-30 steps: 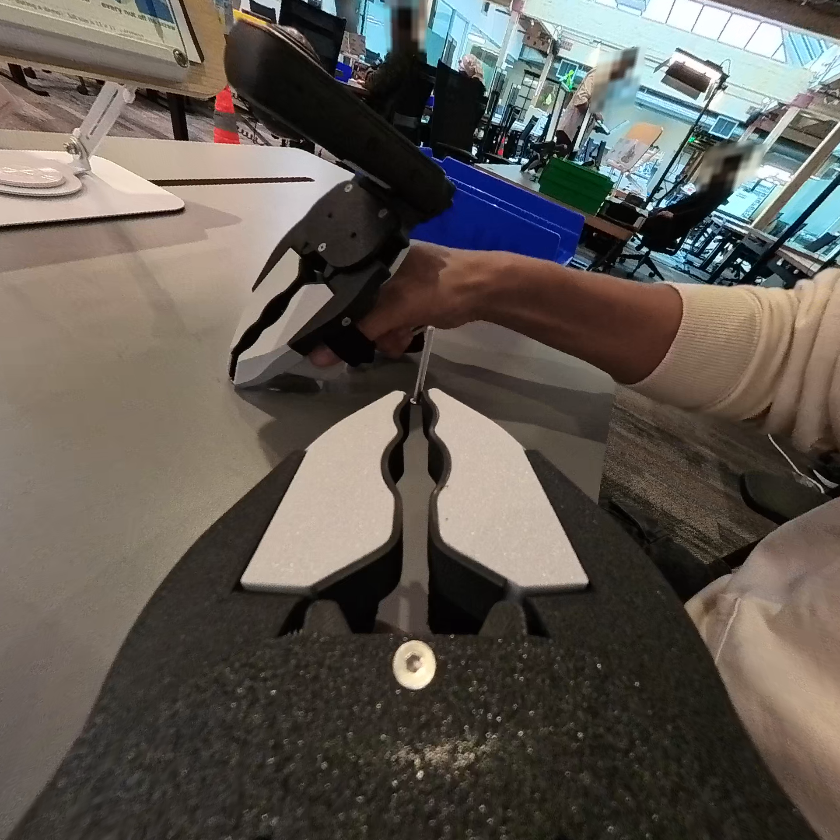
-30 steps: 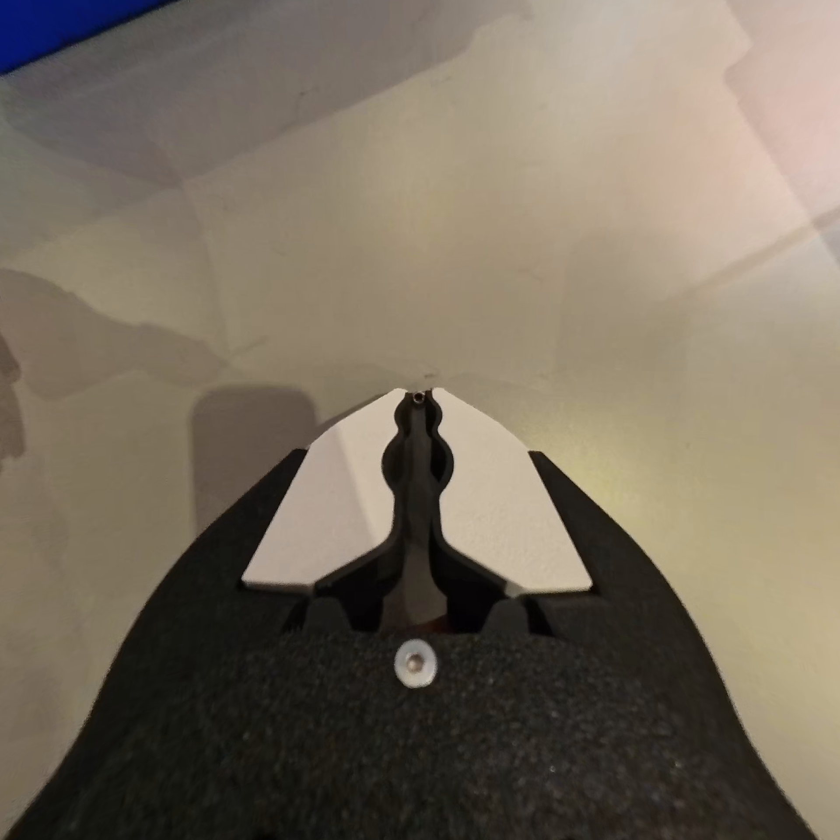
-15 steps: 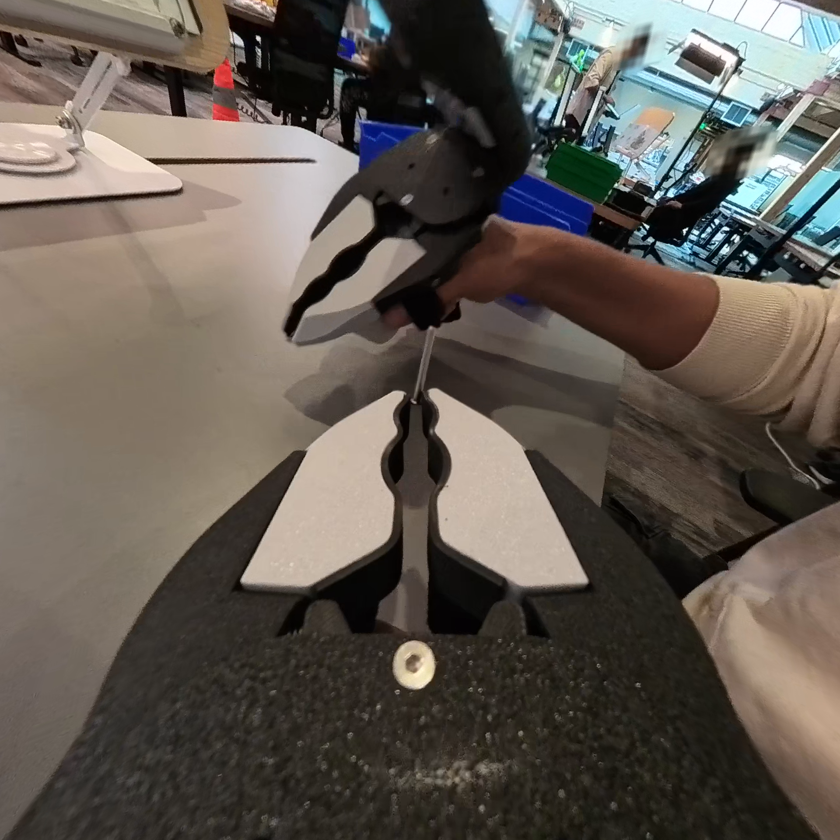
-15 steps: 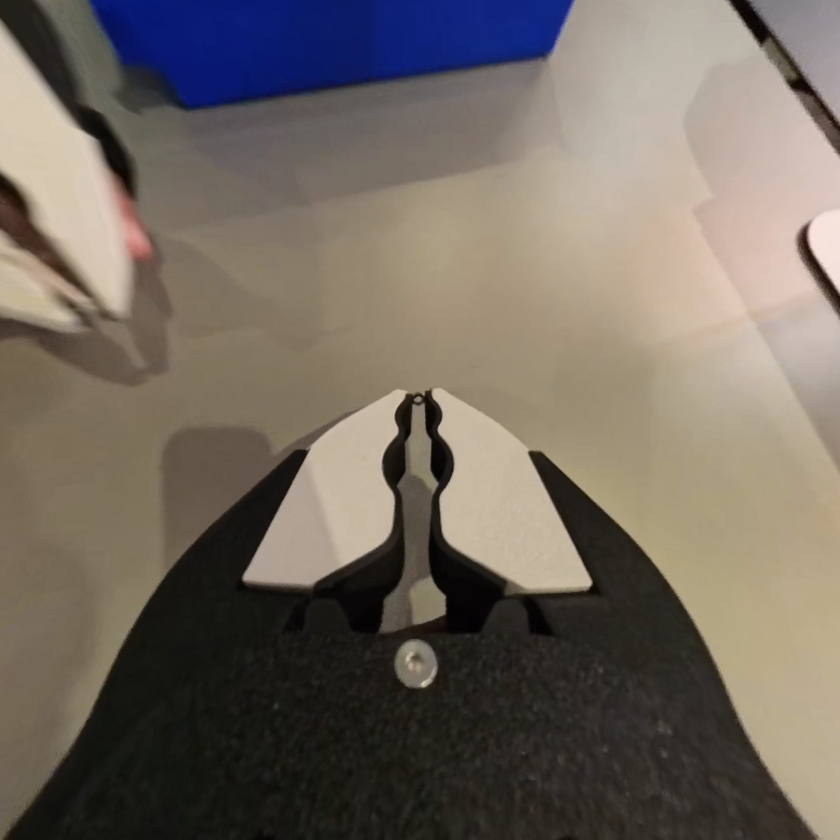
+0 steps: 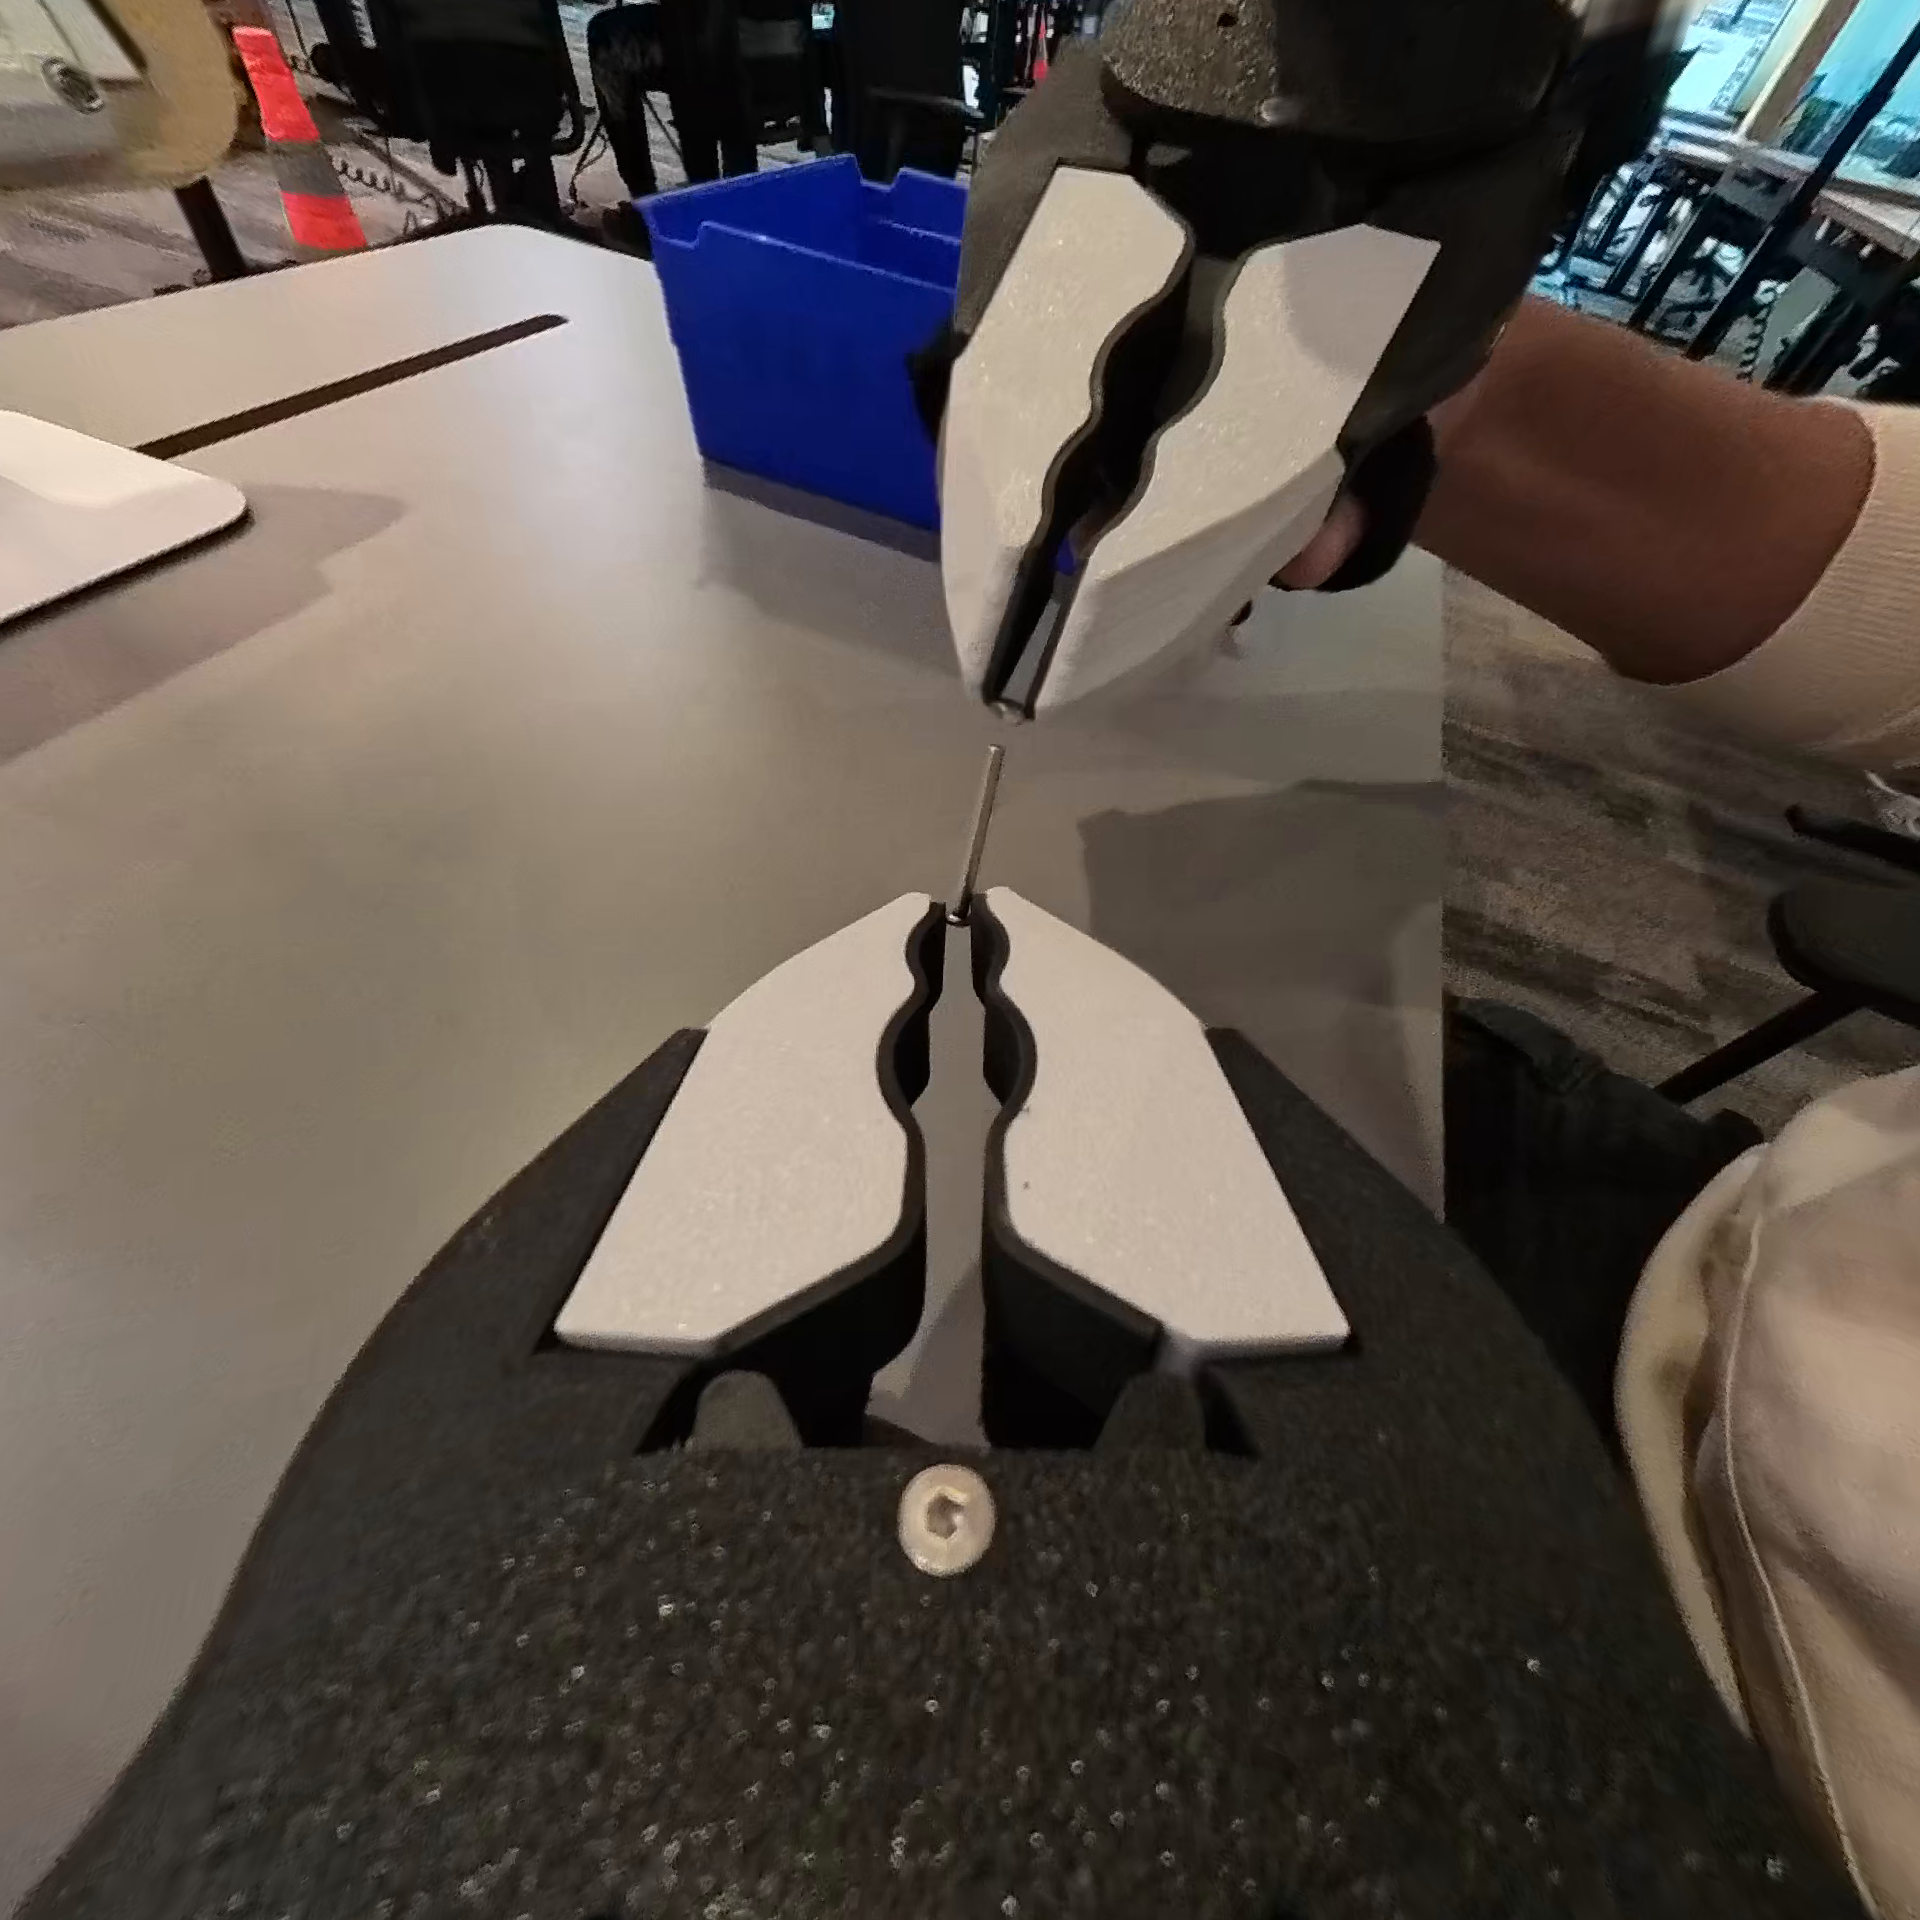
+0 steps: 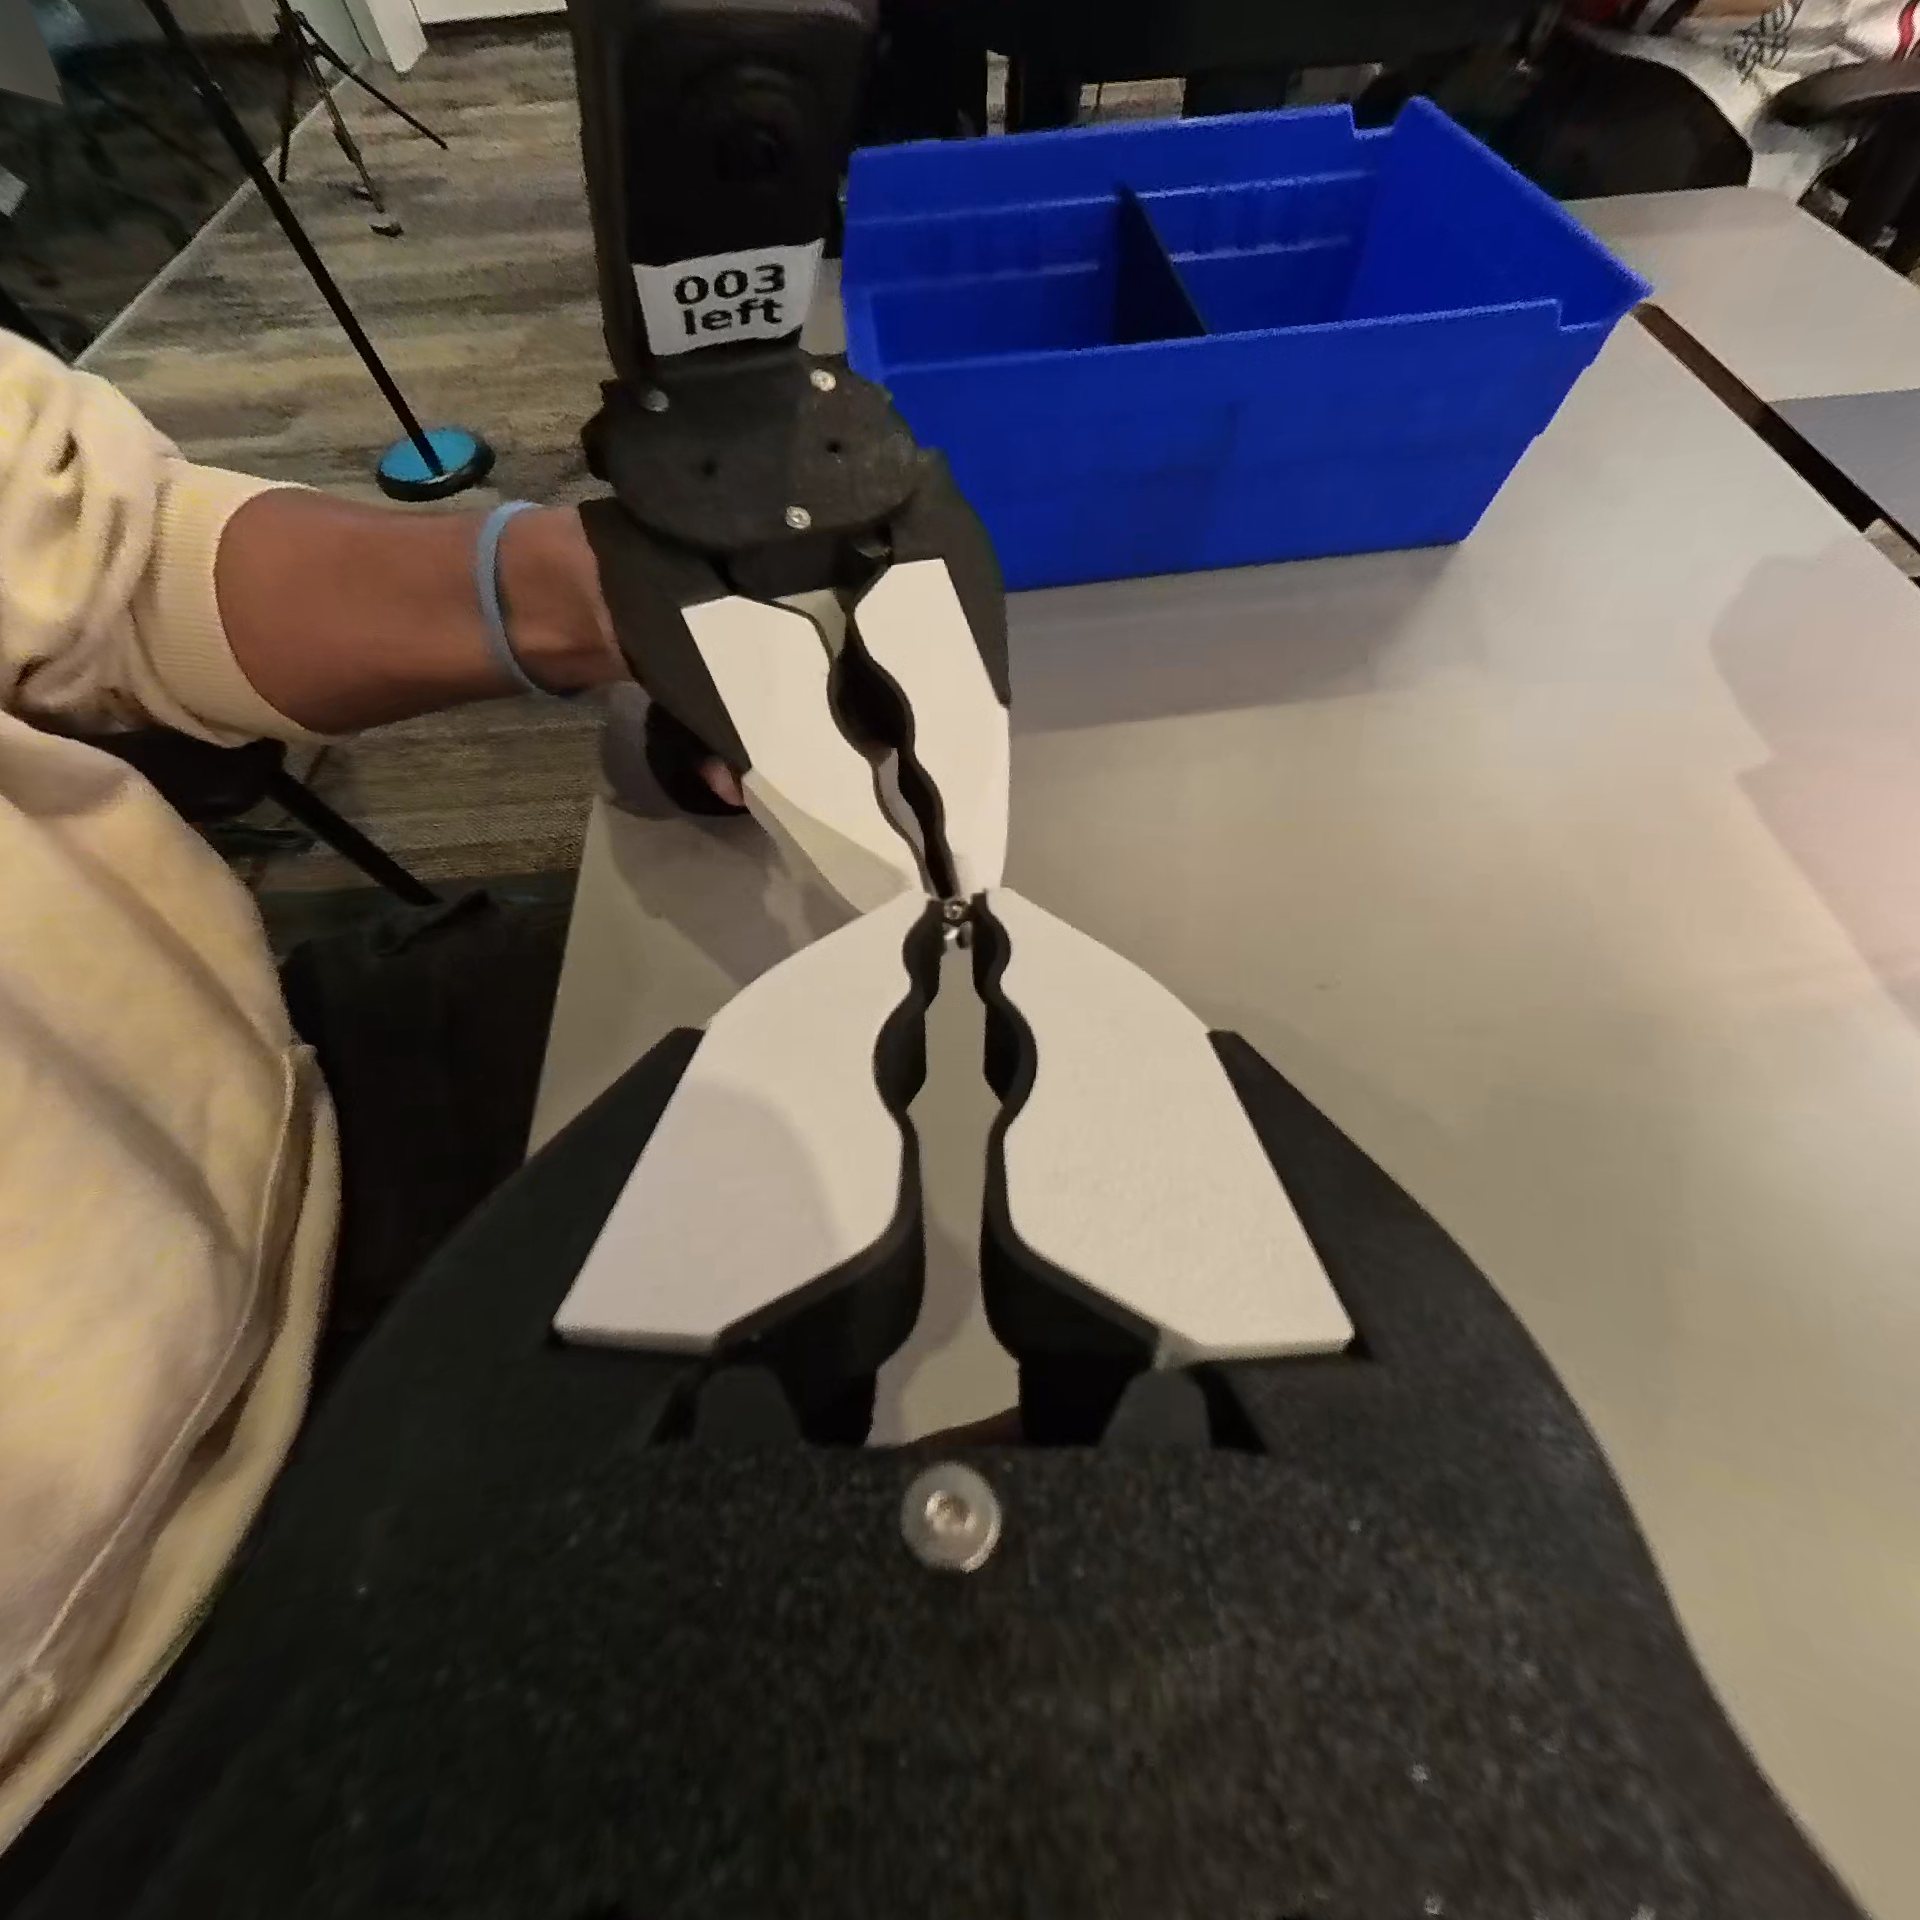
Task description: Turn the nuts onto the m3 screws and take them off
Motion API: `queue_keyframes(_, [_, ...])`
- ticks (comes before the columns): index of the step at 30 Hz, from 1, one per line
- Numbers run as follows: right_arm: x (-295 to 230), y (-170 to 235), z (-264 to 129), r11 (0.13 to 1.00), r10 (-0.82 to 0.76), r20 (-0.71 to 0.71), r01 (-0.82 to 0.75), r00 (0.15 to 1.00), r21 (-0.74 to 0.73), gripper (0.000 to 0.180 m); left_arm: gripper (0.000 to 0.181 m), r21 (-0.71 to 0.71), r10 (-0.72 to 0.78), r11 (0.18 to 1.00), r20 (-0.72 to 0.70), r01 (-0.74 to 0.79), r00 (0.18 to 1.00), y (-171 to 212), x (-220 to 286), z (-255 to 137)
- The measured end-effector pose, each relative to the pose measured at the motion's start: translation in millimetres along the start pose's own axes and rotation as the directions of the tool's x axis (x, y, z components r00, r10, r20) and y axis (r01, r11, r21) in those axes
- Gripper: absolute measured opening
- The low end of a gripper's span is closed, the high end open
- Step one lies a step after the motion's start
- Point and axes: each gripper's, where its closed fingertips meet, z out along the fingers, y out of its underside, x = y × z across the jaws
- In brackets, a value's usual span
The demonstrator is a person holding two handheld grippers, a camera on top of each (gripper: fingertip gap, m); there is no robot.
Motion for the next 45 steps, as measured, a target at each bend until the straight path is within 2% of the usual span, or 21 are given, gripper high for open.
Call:
queue_keyframes(12, [-10,-1,-7,1.0,-0.019,0.009,0.018,1.0,0.009,0.005,0.004,0.007,0.019,1.0,-0.023,-0.019,1.0,-8,13,4])
queue_keyframes(19, [-7,4,-7,0.999,-0.034,-0.025,0.033,0.999,-0.037,0.005,0.004,-0.009,0.029,1.0,0.021,-0.029,0.999,-5,10,6])
queue_keyframes(29, [-9,4,-4,0.999,-0.024,-0.022,0.023,0.999,-0.034,0.008,0.004,0.026,-0.012,1.0,-0.005,0.012,1.0,-6,12,7])
queue_keyframes(34, [12,17,-27,0.998,0.016,-0.152,-0.025,0.988,-0.057,0.015,0.004,0.042,-0.055,0.998,0.042,0.053,0.998,-1,0,0])
queue_keyframes(36, [17,38,-46,0.996,0.062,-0.312,-0.081,0.948,-0.048,0.018,0.004,0.068,-0.101,0.993,0.097,0.095,0.99,3,-7,-6])
queue_keyframes(38, [-3,66,-56,0.986,0.145,-0.407,-0.167,0.902,-0.02,0.018,0.004,0.117,-0.148,0.985,0.172,0.128,0.974,5,-14,-16])
queue_keyframes(39, [-9,81,-60,0.977,0.189,-0.497,-0.215,0.847,0.004,0.017,0.004,0.146,-0.176,0.978,0.197,0.148,0.965,7,-14,-22])
queue_keyframes(40, [-19,98,-62,0.965,0.225,-0.558,-0.261,0.798,0.016,0.024,0.004,0.183,-0.212,0.968,0.236,0.171,0.948,8,-16,-27])
queue_keyframes(42, [-38,130,-69,0.937,0.299,-0.676,-0.341,0.674,0.075,0.02,0.004,0.245,-0.276,0.946,0.257,0.214,0.926,10,-11,-34])
queue_keyframes(44, [-52,147,-74,0.942,0.292,-0.731,-0.319,0.616,0.107,0.023,0.004,0.308,-0.251,0.939,0.299,0.156,0.921,4,-7,-42])
queue_keyframes(45, [-54,150,-72,0.941,0.313,-0.72,-0.307,0.619,0.145,0.013,0.004,0.306,-0.22,0.944,0.295,0.126,0.93,2,-2,-42])
